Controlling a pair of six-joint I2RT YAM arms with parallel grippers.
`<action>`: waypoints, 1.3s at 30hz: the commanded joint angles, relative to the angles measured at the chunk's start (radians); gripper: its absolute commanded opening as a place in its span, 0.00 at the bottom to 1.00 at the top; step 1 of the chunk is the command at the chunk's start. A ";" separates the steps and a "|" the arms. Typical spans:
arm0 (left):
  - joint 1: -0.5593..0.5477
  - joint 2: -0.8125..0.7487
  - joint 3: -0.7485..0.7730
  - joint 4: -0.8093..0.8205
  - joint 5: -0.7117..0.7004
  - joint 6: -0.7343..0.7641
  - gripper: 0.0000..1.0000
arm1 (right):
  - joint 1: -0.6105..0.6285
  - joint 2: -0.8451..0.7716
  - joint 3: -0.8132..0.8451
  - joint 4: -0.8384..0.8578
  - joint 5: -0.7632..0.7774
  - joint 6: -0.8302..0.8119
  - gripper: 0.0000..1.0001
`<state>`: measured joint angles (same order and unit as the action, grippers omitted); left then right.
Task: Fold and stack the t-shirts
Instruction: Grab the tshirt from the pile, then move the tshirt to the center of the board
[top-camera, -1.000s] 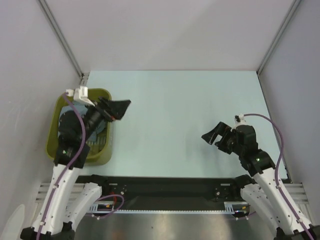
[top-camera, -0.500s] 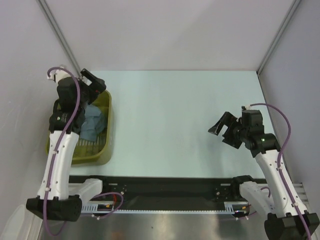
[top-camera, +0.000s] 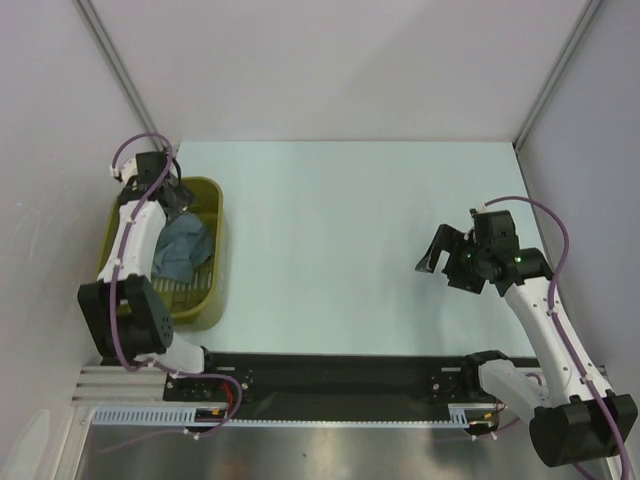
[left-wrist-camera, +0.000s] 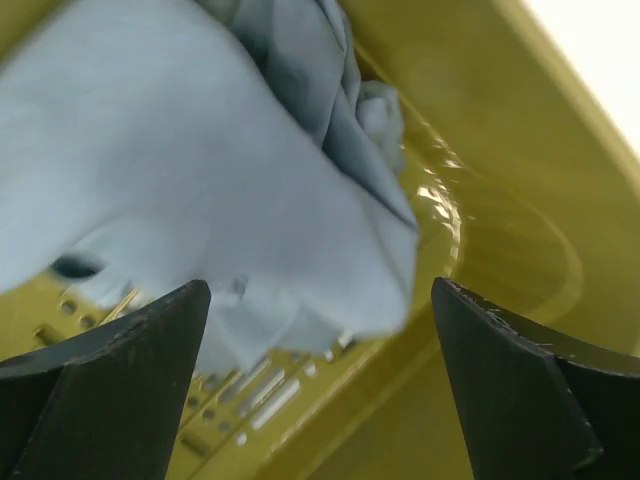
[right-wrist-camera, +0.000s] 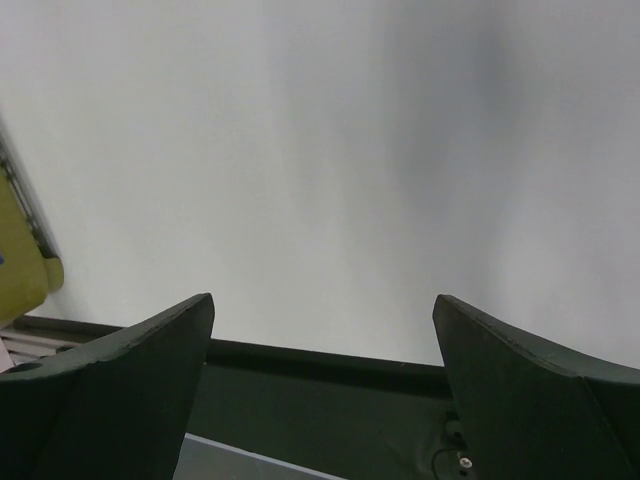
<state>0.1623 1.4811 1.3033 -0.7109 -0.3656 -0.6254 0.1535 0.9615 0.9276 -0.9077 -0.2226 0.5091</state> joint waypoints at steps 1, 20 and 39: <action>0.031 0.132 0.057 0.058 0.045 0.044 1.00 | 0.021 0.009 0.033 0.009 0.014 -0.053 1.00; -0.131 -0.312 0.304 0.290 0.337 -0.117 0.00 | 0.095 0.017 0.051 0.018 0.019 -0.037 1.00; -0.655 -0.410 -0.050 0.194 0.475 -0.096 1.00 | 0.112 -0.018 0.128 -0.108 0.023 -0.003 1.00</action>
<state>-0.4870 1.0996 1.3075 -0.4564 0.1101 -0.7601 0.2646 0.9661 1.0130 -0.9489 -0.2028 0.4980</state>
